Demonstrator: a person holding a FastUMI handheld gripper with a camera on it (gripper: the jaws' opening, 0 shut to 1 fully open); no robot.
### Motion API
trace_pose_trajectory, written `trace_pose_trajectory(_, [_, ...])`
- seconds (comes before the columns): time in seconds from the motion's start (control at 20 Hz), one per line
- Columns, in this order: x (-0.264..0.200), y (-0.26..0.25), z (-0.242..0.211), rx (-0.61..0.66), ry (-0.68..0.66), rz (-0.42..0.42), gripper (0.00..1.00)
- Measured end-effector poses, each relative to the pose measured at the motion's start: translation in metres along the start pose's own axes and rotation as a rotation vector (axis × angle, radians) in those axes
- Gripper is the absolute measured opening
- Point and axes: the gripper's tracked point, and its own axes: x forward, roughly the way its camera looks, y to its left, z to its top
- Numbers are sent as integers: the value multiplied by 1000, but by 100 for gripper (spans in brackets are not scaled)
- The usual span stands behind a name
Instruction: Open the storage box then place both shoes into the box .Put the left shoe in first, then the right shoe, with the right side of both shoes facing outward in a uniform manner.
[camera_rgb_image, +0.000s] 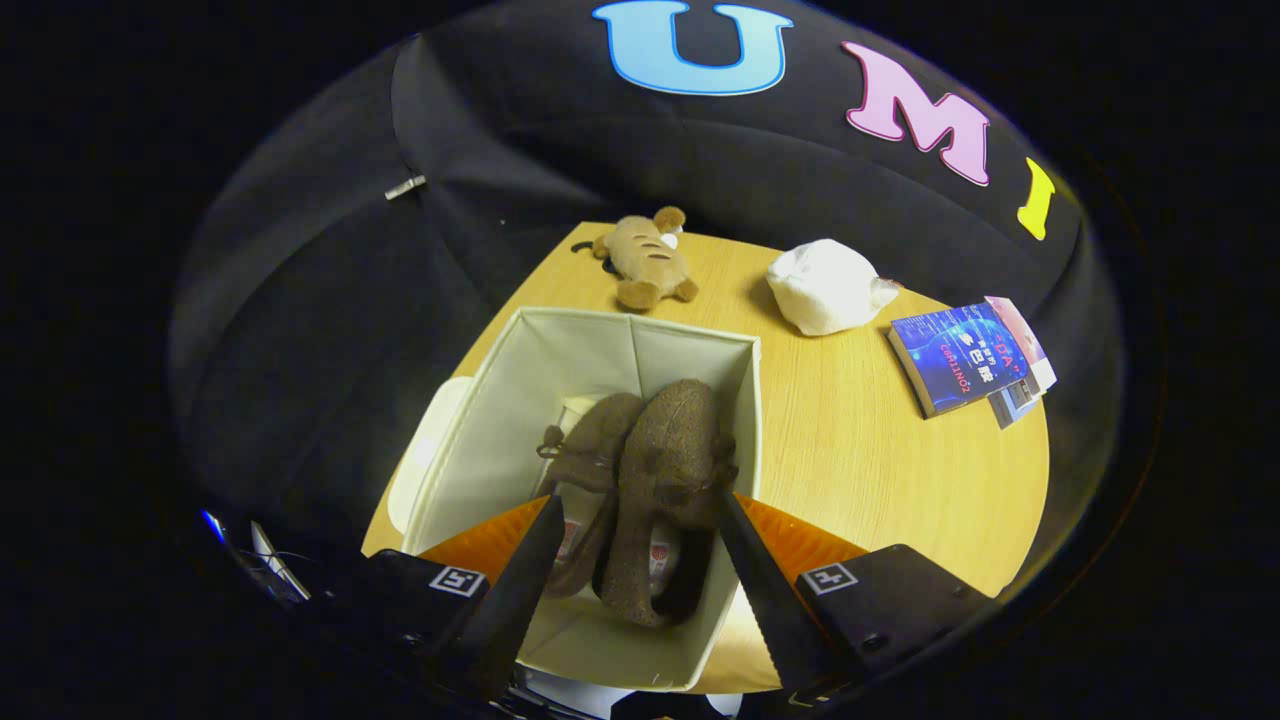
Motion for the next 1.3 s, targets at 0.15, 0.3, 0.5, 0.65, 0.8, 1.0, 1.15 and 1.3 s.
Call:
trace_pose_trajectory(0.15, [-18,-5,14,-1,-98,52,99])
trace_pose_trajectory(0.3, [-46,-24,35,-9,-217,86,99])
trace_pose_trajectory(0.5, [-96,-67,61,-36,-385,80,99])
trace_pose_trajectory(0.65, [-125,-105,69,-74,-467,39,99])
trace_pose_trajectory(0.8, [-155,-150,79,-88,-543,-15,99])
trace_pose_trajectory(1.0, [-187,-201,79,-79,-610,-80,99])
trace_pose_trajectory(1.15, [-215,-234,76,-58,-646,-130,99])
trace_pose_trajectory(1.3, [-230,-256,68,-50,-668,-136,99])
